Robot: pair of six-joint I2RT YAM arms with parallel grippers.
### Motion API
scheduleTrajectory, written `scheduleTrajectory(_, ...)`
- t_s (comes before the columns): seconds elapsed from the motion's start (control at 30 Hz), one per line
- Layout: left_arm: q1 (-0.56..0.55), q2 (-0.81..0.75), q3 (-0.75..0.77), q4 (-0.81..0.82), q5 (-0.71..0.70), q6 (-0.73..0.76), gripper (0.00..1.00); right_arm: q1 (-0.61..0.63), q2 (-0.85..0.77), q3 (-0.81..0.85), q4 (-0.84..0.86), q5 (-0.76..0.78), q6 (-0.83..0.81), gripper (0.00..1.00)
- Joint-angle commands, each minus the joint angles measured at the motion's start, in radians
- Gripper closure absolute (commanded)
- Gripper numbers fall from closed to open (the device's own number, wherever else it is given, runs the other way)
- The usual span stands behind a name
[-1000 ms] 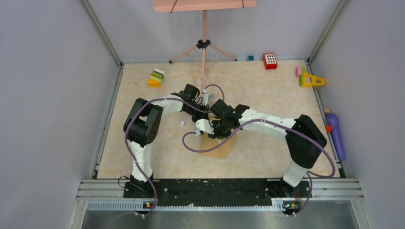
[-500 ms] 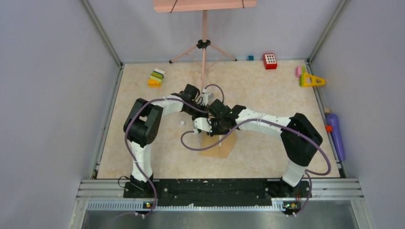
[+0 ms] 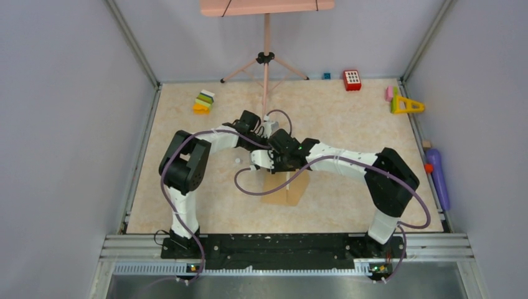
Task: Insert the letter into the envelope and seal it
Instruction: Paint the envelope at the center of the board.
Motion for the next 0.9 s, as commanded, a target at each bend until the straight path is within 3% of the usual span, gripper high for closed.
scheduleTrajectory(0.0, -0.012, 0.055, -0.030, 0.037, -0.129, 0.027, 1.00, 0.016, 0.001, 0.007, 0.028, 0.036, -0.020, 1.00)
scheduleTrajectory(0.23, -0.012, 0.063, -0.029, 0.036, -0.148, 0.019, 1.00, 0.025, -0.029, 0.007, -0.069, -0.053, -0.059, 1.00)
scheduleTrajectory(0.87, -0.009, 0.089, -0.039, 0.051, -0.162, -0.004, 1.00, 0.037, -0.111, -0.072, -0.097, -0.188, -0.091, 1.00)
